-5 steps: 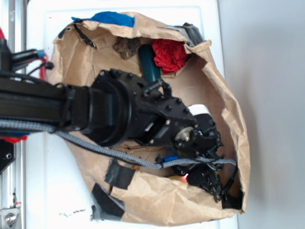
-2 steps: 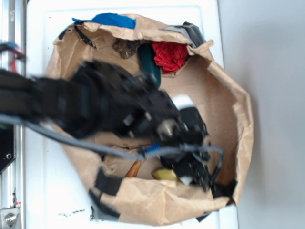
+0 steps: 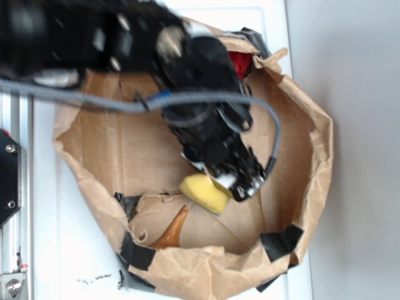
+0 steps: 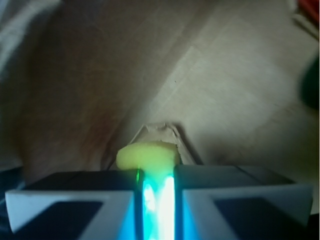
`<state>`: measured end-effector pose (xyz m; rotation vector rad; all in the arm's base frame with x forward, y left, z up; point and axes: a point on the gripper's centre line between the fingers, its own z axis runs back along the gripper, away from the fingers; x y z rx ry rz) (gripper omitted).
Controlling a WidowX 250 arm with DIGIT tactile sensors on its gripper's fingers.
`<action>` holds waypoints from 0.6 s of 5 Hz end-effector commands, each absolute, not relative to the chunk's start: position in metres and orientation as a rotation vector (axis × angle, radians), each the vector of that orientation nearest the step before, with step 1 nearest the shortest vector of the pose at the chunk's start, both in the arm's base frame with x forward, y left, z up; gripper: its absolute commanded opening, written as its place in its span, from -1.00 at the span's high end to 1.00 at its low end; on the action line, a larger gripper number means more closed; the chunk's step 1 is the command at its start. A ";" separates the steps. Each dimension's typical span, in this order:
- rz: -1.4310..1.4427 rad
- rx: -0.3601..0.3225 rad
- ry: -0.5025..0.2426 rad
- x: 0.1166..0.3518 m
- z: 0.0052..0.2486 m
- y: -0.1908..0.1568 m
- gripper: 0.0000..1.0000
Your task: Grab the green sponge.
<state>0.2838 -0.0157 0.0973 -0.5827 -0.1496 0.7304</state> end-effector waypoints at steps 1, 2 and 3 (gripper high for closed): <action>0.780 -0.498 -0.254 0.282 0.137 0.018 1.00; 0.810 -0.377 -0.252 0.278 0.158 0.028 1.00; 0.778 -0.276 -0.228 0.266 0.174 0.036 1.00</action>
